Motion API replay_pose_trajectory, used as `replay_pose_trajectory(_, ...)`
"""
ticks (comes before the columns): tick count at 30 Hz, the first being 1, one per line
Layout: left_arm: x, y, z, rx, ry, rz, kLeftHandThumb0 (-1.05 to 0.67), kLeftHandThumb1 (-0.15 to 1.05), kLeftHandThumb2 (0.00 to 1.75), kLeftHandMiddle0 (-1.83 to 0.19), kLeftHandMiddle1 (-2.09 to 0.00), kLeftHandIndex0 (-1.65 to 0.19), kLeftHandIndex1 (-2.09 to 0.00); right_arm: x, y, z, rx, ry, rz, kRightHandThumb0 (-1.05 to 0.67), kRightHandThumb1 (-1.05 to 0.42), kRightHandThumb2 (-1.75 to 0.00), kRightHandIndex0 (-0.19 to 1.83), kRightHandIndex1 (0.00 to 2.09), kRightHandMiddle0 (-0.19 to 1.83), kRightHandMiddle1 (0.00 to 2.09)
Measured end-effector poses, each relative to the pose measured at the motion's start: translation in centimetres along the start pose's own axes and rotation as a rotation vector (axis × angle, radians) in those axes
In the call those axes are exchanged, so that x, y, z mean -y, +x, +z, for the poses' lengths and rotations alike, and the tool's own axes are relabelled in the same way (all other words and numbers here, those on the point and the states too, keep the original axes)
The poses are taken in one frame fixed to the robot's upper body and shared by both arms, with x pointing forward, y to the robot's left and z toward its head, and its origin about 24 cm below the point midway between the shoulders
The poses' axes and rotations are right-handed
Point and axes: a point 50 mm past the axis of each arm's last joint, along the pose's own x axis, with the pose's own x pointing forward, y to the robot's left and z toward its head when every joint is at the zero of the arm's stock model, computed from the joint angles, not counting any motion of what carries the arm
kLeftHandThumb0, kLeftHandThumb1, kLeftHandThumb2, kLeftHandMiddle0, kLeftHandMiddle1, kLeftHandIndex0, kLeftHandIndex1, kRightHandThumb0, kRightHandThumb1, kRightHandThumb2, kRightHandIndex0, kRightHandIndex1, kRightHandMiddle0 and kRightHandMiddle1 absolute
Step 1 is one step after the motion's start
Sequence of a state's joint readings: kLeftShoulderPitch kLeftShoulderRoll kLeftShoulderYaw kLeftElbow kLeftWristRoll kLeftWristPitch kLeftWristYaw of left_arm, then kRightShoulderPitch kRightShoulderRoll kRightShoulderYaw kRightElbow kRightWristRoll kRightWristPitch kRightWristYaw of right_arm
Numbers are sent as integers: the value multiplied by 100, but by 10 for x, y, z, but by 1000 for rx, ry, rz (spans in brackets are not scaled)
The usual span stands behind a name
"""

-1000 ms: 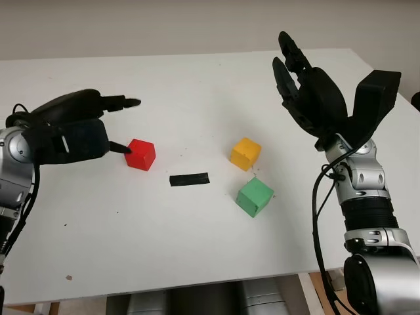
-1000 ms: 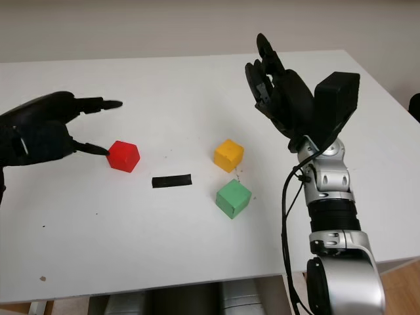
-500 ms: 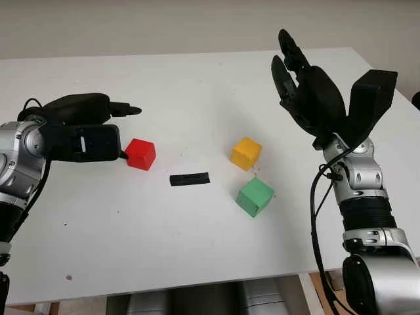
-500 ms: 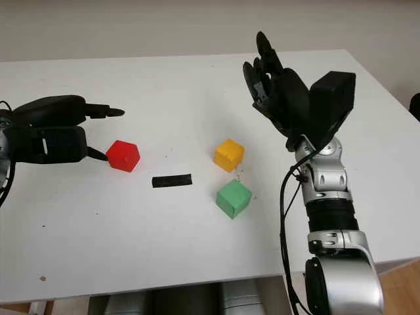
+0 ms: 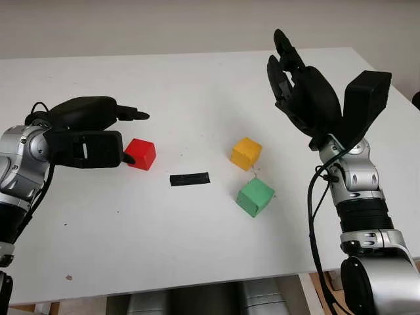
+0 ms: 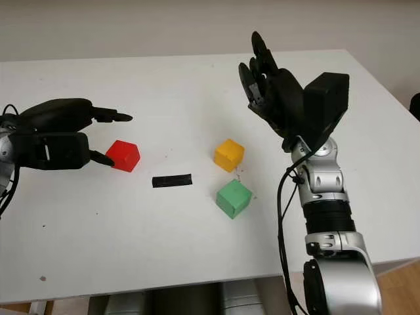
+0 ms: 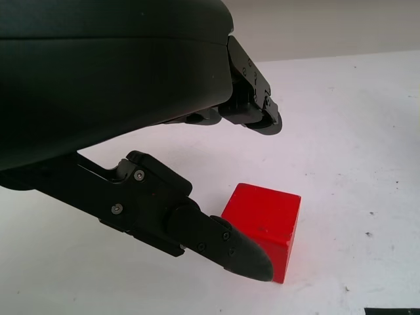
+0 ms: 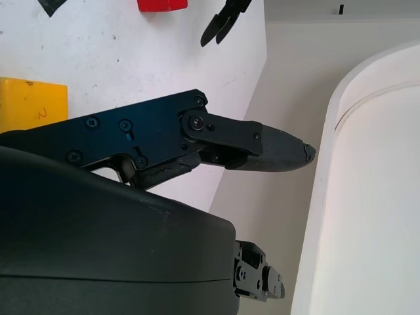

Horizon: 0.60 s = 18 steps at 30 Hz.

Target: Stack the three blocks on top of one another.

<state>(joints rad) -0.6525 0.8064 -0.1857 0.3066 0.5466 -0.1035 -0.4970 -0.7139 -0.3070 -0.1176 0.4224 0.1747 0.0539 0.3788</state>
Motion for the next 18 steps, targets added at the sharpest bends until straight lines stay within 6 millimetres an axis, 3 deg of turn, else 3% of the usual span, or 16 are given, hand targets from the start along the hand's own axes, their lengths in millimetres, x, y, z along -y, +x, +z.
replay_pose_trajectory(8, 8, 2, 7, 64, 125, 78, -60, 82, 6, -29, -7, -46, -8, -1, -1, 0, -2, -2, 4, -59, -105, -58, -19, 0, -19, 0)
replay_pose_trajectory(18, 13, 4, 4, 62, 153, 83, -65, 84, 6, -29, -6, -48, -8, -2, -2, 0, -10, -4, 12, -61, -105, -58, -19, 0, -19, 0)
